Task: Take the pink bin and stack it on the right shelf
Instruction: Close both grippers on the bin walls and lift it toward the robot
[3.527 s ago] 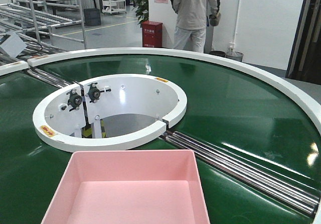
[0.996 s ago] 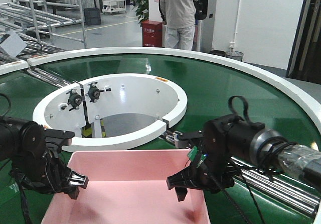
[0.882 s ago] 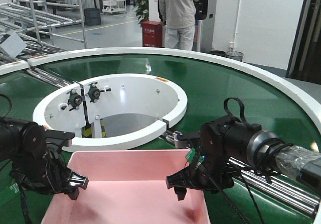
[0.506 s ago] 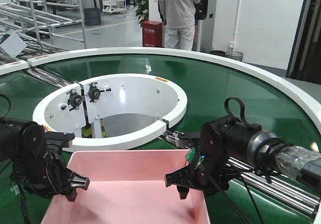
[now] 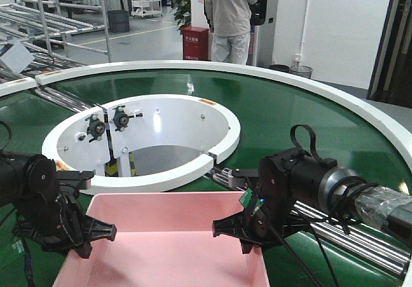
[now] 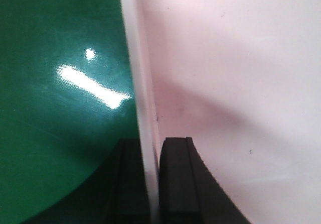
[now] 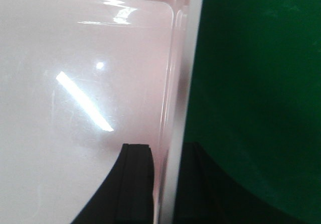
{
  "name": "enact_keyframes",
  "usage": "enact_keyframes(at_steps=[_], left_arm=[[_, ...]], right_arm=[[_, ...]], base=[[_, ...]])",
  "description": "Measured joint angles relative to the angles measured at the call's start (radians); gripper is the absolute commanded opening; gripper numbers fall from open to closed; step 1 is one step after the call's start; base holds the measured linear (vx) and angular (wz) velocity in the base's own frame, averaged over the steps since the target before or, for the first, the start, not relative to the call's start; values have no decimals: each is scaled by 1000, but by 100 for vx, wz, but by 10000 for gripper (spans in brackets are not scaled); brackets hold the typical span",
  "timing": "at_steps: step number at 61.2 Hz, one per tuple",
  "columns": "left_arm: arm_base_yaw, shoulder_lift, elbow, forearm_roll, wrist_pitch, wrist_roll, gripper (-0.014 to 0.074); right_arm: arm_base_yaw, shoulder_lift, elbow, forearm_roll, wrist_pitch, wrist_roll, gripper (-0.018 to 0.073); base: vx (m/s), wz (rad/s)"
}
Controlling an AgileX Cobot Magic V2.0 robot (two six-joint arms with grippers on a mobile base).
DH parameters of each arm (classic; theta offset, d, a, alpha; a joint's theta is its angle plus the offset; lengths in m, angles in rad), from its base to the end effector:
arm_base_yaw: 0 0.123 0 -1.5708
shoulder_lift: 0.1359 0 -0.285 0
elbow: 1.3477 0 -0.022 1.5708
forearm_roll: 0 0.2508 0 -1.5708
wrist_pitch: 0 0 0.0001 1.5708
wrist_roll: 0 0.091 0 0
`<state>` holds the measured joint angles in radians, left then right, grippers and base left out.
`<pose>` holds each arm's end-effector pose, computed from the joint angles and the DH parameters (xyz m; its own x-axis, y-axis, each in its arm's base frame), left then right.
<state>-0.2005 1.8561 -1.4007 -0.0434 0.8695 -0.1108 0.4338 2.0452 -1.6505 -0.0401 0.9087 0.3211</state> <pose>0.3797 -0.0803 0.2274 -0.9461 0.0511 -0.3199 0.0795 0.9939 -0.0763 0.4010 0.1826 0.2163 -0.9335 -0.1107 -0.3411 -0.1437 0.9869 0.0732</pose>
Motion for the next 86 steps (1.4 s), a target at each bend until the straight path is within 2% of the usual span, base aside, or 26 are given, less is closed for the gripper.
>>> enact_keyframes(at_steps=[12, 26, 48, 71, 78, 86], left_arm=[[0, 0, 0, 1, 0, -7, 73], [0, 0, 0, 23, 0, -37, 4], [-1, -30, 0, 27, 5, -47, -6], [-14, -266, 0, 43, 12, -50, 4], [-19, -341, 3, 61, 14, -66, 5], [-20, -440, 60, 125, 11, -131, 6]], right_arm=[[0, 0, 0, -2, 1, 12, 90], [0, 0, 0, -27, 1, 46, 6], [1, -10, 0, -43, -4, 63, -5], [8, -203, 0, -74, -6, 67, 1], [40, -252, 0, -117, 4, 79, 10], [112, -288, 0, -206, 13, 142, 15]], base=[[0, 0], [0, 0], [0, 0], [0, 0], [0, 0], [0, 0]])
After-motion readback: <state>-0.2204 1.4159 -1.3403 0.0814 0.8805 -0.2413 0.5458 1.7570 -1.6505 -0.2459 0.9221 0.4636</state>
